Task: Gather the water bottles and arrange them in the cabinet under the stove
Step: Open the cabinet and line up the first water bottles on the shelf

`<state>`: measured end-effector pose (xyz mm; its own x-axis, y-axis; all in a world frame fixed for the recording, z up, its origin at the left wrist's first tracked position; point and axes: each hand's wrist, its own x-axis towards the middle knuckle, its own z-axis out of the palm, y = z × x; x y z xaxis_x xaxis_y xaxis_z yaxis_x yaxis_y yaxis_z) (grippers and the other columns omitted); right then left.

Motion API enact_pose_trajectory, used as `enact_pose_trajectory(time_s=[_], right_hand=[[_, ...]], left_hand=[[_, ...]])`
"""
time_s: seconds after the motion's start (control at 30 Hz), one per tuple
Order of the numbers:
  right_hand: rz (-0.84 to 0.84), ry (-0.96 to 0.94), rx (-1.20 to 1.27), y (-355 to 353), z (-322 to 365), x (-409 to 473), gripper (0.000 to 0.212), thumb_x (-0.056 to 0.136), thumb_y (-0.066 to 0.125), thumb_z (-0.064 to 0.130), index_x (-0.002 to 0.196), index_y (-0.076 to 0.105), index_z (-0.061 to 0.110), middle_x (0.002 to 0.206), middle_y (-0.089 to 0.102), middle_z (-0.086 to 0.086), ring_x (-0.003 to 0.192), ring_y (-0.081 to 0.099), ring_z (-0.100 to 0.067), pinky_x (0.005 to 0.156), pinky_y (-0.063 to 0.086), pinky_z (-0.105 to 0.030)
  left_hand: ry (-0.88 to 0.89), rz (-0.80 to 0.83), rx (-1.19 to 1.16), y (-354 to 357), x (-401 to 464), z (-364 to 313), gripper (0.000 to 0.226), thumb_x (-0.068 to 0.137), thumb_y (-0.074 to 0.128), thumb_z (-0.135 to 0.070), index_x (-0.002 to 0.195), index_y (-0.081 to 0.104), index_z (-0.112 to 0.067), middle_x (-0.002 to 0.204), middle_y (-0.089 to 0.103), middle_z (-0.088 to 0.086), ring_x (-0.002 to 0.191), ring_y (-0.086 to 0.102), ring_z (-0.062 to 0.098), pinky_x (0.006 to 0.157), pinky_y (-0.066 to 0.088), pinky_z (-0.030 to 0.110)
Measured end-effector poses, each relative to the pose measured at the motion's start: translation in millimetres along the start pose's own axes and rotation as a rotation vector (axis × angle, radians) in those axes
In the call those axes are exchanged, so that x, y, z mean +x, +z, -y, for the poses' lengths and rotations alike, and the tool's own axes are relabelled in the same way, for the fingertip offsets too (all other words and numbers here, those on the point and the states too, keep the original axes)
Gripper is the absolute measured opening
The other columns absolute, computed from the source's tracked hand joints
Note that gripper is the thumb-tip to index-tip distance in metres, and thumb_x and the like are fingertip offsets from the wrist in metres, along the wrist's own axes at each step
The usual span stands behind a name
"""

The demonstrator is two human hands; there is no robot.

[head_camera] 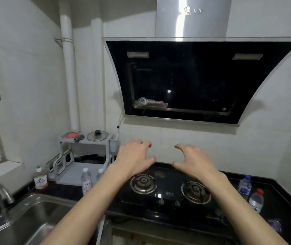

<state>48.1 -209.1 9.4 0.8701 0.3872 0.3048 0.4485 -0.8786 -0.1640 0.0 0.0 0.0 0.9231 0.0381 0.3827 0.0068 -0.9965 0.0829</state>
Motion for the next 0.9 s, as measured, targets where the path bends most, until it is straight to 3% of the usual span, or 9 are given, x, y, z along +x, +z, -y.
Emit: enact_pose_trajectory(time_s=[0.2,0.53,0.7,0.9], right_hand=[[0.077,-0.003,0.004,26,-29,25,0.074,0.091,0.073,0.049,0.156,0.046,0.027,0.150,0.059,-0.001,0.134,0.058,-0.026,0.107,0.052,-0.046],[0.136,0.032,-0.062,104,-62,82,0.072,0.091,0.069,0.053,0.155,0.046,0.030,0.147,0.061,0.002,0.130,0.060,-0.024,0.100,0.055,-0.043],[0.156,0.006,-0.063,196,-73,99,0.069,0.091,0.070,0.053,0.153,0.049,0.031,0.143,0.064,0.001,0.128,0.061,-0.025,0.096,0.053,-0.041],[0.187,0.006,-0.068,341,-90,80,0.076,0.090,0.072,0.057,0.157,0.043,0.035,0.152,0.057,-0.001,0.139,0.054,-0.027,0.104,0.050,-0.044]], left_hand=[[-0.061,0.053,0.011,39,13,16,0.061,0.097,0.052,-0.061,0.148,0.049,-0.029,0.143,0.062,0.003,0.127,0.060,0.028,0.101,0.052,0.049],[-0.093,0.103,0.024,131,59,65,0.059,0.098,0.052,-0.060,0.147,0.050,-0.028,0.137,0.064,0.001,0.124,0.059,0.028,0.098,0.051,0.048],[-0.124,0.130,0.055,234,55,96,0.061,0.097,0.052,-0.062,0.147,0.051,-0.028,0.137,0.064,0.003,0.128,0.058,0.029,0.102,0.050,0.049],[-0.157,0.175,-0.024,358,53,110,0.056,0.096,0.057,-0.060,0.140,0.058,-0.026,0.135,0.065,0.008,0.125,0.060,0.035,0.097,0.052,0.047]])
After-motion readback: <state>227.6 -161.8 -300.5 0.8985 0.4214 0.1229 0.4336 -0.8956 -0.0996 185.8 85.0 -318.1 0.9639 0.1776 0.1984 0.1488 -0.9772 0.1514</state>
